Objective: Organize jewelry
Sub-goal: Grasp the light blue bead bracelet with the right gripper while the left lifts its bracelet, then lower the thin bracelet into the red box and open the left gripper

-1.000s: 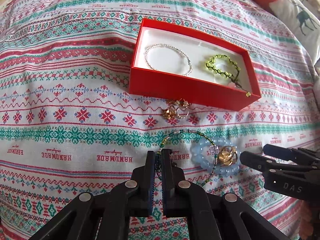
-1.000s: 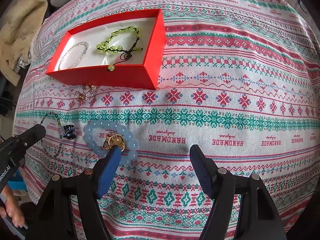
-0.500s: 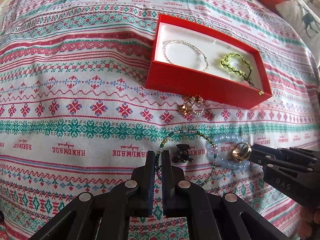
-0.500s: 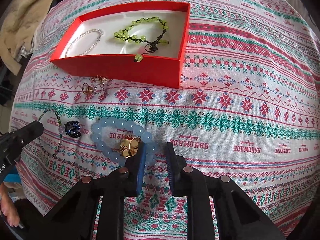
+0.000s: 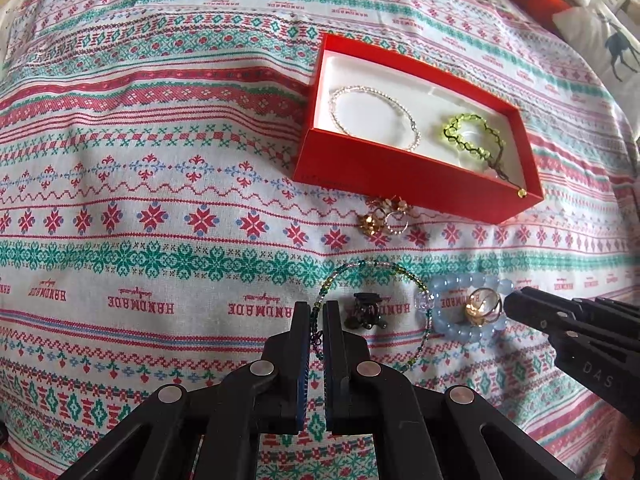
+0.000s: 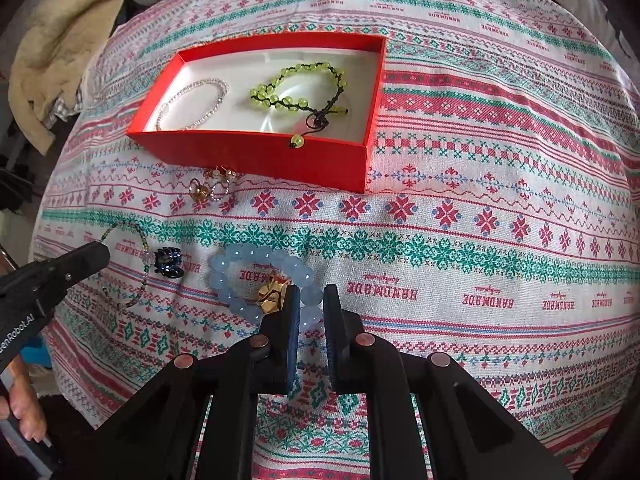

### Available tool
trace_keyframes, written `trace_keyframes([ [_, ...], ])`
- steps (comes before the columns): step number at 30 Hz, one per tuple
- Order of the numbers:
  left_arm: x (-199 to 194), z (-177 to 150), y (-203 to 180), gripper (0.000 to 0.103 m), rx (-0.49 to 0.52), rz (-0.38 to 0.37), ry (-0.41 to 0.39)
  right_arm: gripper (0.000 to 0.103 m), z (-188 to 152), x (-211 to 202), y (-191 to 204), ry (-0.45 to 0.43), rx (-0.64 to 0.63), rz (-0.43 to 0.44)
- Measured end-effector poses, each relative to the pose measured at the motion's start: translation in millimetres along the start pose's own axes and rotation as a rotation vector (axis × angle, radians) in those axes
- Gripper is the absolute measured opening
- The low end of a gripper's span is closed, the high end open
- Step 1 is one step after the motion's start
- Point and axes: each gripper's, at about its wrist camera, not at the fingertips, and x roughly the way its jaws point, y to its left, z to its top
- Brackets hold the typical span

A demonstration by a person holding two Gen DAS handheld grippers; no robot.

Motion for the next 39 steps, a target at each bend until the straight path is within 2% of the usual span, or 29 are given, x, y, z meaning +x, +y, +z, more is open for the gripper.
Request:
trace_keyframes([
  [15,-16.8,11.2,-5.2,0.0,-0.022,-0.016,-0.068,0.012,2.8,-53.5,8.9,-0.126,-0.005,0.096],
  [23,-20.0,33.2,-10.0,0.0,-0.033,-0.032,-0.129,0.012,17.4,-79.3,0.5,-0.202,0.025,0.138],
  [32,0.7,66.9,-14.5,0.0,-0.056,-0.043,-0.183,0.012,34.6,-91.6,-13.3,-0.261,0.06,0.171],
  [39,26.5,86.4,-14.3,0.0,-0.1,-0.031,-0.174,0.012,41.9,-98.2,-26.0,-0.289,0.088,0.187],
])
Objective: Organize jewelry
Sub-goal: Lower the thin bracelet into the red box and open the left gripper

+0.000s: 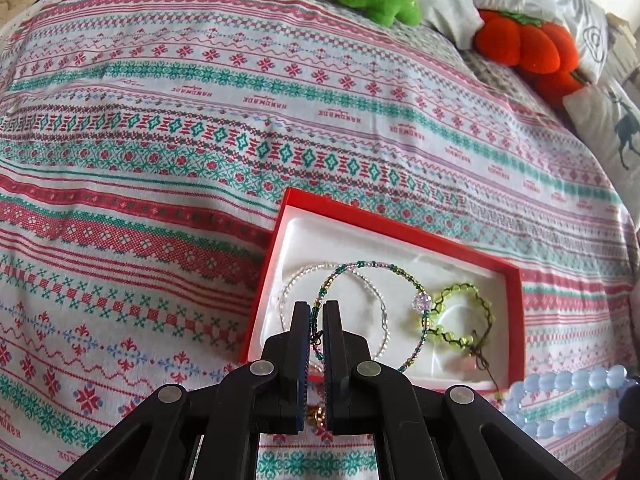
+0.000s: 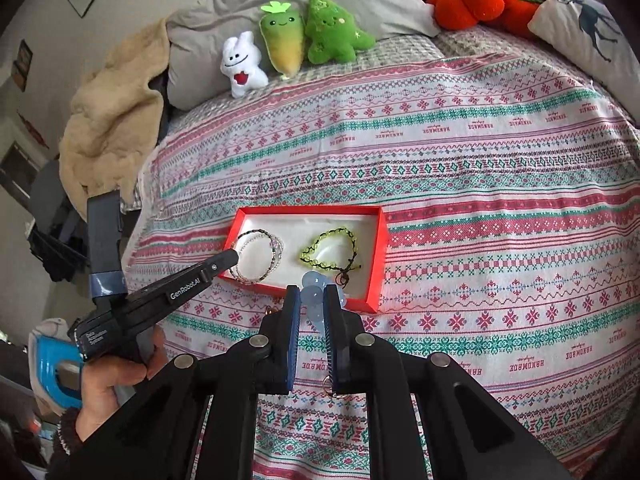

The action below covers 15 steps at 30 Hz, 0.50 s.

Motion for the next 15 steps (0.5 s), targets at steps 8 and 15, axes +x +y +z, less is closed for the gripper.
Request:
trace_keyframes([
  [8,14.6,7.0,-2.7,0.008,-0.012,0.019,-0.002,0.012,10.4,-2.3,-6.4,-0.03,0.01,-0.005],
  [15,-4.2,4.3,-7.9,0.027,0.044,0.034,-0.022,0.012,19.3,4.8,-4.9,-0.041,0.009,-0.007],
])
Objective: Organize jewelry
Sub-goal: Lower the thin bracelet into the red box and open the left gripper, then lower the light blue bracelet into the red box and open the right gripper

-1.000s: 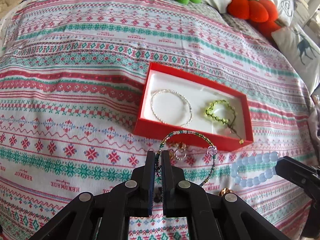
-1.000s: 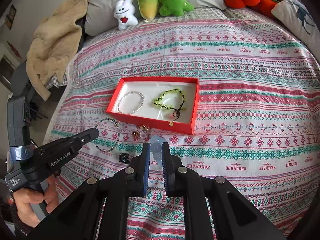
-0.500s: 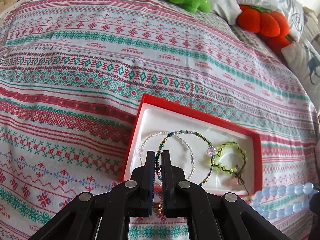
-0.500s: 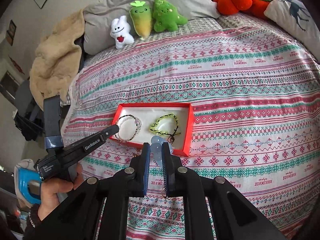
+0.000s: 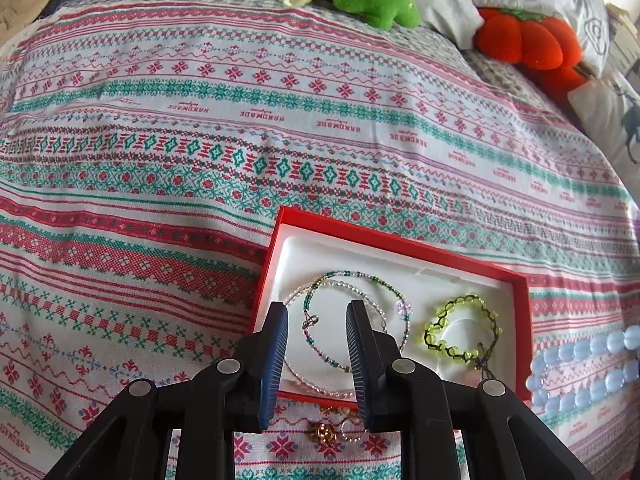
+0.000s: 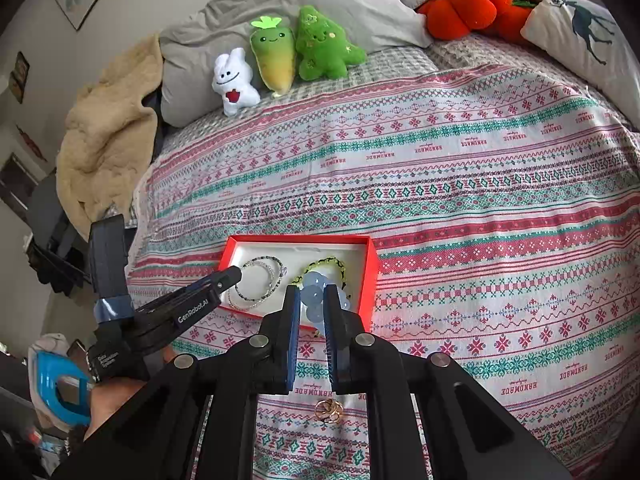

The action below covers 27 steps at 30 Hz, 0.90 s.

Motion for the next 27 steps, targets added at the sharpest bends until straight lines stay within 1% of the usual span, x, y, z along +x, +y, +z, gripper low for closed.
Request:
trace_keyframes([
  [2,-7.4,-1.7,2.4,0.035,0.006,0.0,-0.006,0.012,1.9,3.3,3.1,-0.005,-0.002,0.001],
  [6,-22.2,-8.3,9.1,0.046,0.023,0.011,-0.019,0.012,4.7,13.8,13.5,-0.006,-0.008,0.002],
  [8,-26.6,-11.8,13.7,0.055,0.03,0.025,-0.018,0.012,6.0,20.4,20.8,-0.006,-0.015,0.006],
  [13,-27.4,-21.1,24.5,0.064,0.036,0.046,0.014,0.012,5.4,38.8,42.5,0.005,-0.039,0.042],
  [16,-25.3,-25.3,29.2,0.065,0.041,0.061,0.033,0.012,3.9,50.3,51.7,0.013,-0.05,0.067],
  [17,-24.8,-26.9,30.8,0.066,0.04,0.064,0.039,0.012,3.1,54.7,53.1,0.018,-0.053,0.063],
  [22,-22.2,-31.5,36.2,0.066,0.043,0.074,0.066,0.012,0.3,71.4,42.7,0.03,-0.063,-0.038],
  [27,-20.1,-33.4,37.1,0.066,0.046,0.08,0.078,0.012,1.6,81.1,17.4,0.048,-0.029,-0.092],
])
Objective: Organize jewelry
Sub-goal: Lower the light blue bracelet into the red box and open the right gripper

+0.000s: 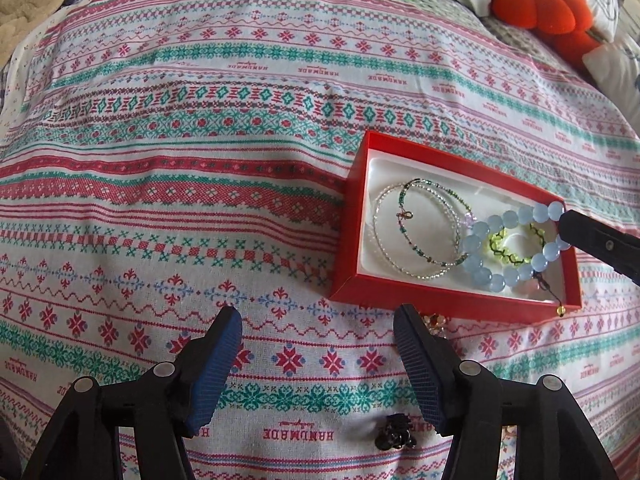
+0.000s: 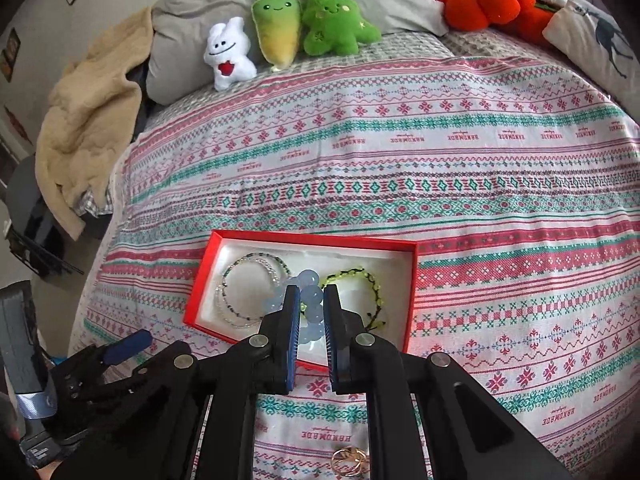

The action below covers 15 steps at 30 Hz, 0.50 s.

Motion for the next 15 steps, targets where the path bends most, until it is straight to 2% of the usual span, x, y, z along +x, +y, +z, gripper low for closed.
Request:
trace_keyframes([
  [6,2.8,-1.1,-5.0,0.067,0.017,0.003,0.01,0.012,0.0,12.0,-12.0,0.013,-0.01,-0.074],
  [12,5.1,-1.1,-8.6,0.067,0.03,0.0,0.029,0.014,-1.0,14.1,-16.7,0.038,0.0,-0.064],
  [14,4.2,-2.2,-10.5,0.067,0.036,0.0,0.032,0.023,-3.1,11.6,-17.1,0.048,-0.004,-0.054],
  [15,3.7,-2.6,-11.1,0.068,0.04,0.002,0.033,0.031,-4.9,9.7,-17.3,0.05,-0.008,-0.051],
])
